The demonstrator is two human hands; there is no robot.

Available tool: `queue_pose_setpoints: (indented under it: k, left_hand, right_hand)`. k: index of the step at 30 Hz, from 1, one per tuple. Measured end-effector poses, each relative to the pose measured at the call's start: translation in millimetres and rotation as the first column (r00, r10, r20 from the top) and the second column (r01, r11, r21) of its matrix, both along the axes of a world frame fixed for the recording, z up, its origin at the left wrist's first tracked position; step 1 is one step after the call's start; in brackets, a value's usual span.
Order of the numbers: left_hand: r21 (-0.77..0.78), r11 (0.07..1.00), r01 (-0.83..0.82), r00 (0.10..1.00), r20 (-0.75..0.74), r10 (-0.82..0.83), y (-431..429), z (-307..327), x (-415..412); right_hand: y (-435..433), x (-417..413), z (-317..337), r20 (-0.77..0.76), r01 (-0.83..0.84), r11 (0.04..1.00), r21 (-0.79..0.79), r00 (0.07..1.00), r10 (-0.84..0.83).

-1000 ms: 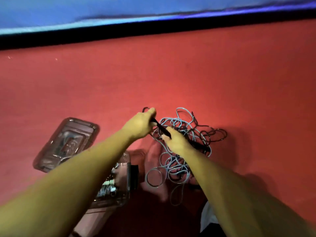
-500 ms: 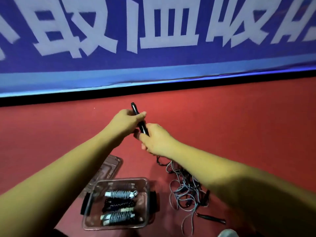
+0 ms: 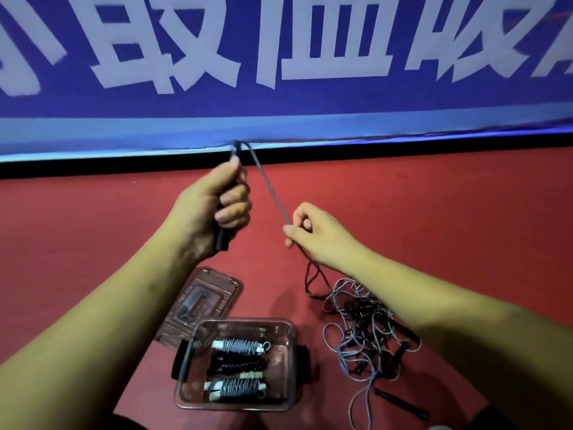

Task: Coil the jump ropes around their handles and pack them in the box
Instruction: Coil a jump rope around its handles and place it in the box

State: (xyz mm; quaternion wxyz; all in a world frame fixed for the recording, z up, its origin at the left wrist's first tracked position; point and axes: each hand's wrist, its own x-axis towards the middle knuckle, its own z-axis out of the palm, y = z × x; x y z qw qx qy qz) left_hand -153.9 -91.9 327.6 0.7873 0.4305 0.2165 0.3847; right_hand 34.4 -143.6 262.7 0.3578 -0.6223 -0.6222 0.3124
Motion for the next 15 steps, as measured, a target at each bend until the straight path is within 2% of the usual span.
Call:
queue_pose_setpoints:
  k: [2,3,5,6,8,10,11,13,15]
  left_hand:
    - [-0.134,0.986,-0.094,0.946,0.296,0.131,18,3,-12]
    - [-0.185,0.973,-0.138,0.901,0.384,0.201,25,4,-18]
    - [-0.252,0.942,-0.221,0.855,0.415,0.311,35,2,-29]
    - [-0.249,0.931,-0.268,0.873,0.346,0.344,37,0,-32]
    - [-0.120,0.928,-0.353,0.933,0.034,0.359,32,-5,-29]
    - [0.095,0.945,-0.314,0.896,-0.298,0.328,20,-10,-21]
    - [0.188,0.948,-0.256,0.863,-0.398,0.312,13,-10,-16]
    - [0.302,0.948,-0.101,0.825,-0.507,0.249,0,-9,-6]
    - [0.308,0.950,0.049,0.812,-0.566,0.142,-7,-8,-1]
  right_hand:
    - [2,12,-15,0.142,-0.094,0.989,-0.111,0.984,0.109]
    - [1,19,-24,0.184,-0.133,0.971,-0.196,0.968,0.170]
    - [-3,29,-40,0.124,-0.185,0.909,-0.373,0.961,0.246]
    - [-4,30,-44,0.061,-0.195,0.893,-0.407,0.969,0.239]
    - [-3,26,-39,-0.037,-0.189,0.914,-0.360,0.981,0.188]
    - [-2,13,-17,-0.146,-0.201,0.945,-0.258,0.975,0.167]
    - [-2,6,-4,-0.208,-0.223,0.950,-0.219,0.962,0.178]
    - [-4,-4,20,-0.263,-0.250,0.958,-0.137,0.942,0.208]
    - [-6,-3,36,-0.213,-0.197,0.980,-0.033,0.959,0.186]
